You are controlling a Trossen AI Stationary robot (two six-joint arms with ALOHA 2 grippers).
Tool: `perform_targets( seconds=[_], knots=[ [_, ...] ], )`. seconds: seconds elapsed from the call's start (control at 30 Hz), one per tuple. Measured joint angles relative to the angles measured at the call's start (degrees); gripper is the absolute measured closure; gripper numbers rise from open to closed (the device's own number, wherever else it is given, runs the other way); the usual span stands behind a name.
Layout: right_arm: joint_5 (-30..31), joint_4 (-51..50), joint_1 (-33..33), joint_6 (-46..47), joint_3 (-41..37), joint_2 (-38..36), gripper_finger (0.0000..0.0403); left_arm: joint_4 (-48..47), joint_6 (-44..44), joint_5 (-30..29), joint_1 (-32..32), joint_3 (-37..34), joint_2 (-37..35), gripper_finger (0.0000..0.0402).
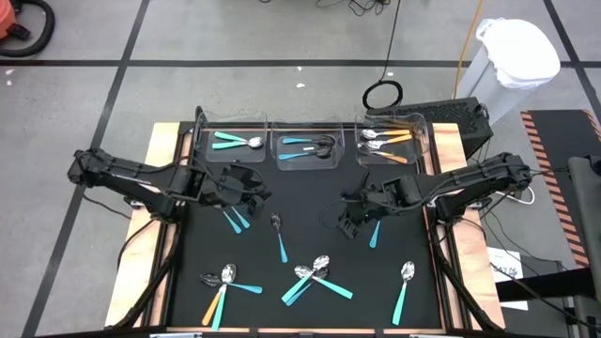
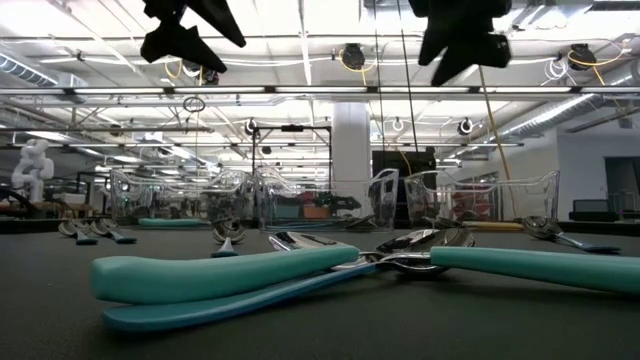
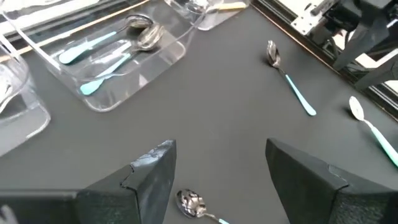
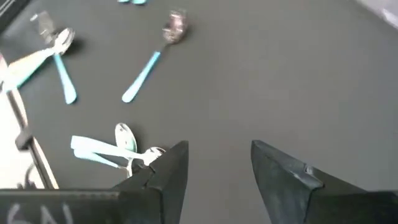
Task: Sort silverware by color (type)
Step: Put the blue spoon into the middle transparent bin
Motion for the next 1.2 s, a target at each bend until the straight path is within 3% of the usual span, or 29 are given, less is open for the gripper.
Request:
perform_targets(
  seconds=[0.23, 0.5, 0.8, 1.2],
  knots=[
    [-0.8, -11.8, 3.0, 18.9, 0.0, 0.0, 0.0234, -0.1, 0.5, -2.0, 1.2, 0.0, 0.0, 0.0152],
    [-3.4, -16.3, 12.0, 37.4, 0.0, 0.4, 0.0234, 0.5, -1.2, -2.1, 1.5, 0.0, 0.0, 0.0152],
    [-6.0, -28.1, 20.5, 54.0, 0.0, 4.8, 0.0233, 1.0, -1.1, -2.1, 0.1, 0.0, 0.0, 0.0152],
    [-17.2, -15.5, 28.0, 59.0, 0.0, 14.8, 0.0201, -3.3, 0.0, -1.6, -1.3, 0.0, 0.0, 0.0152]
  ],
)
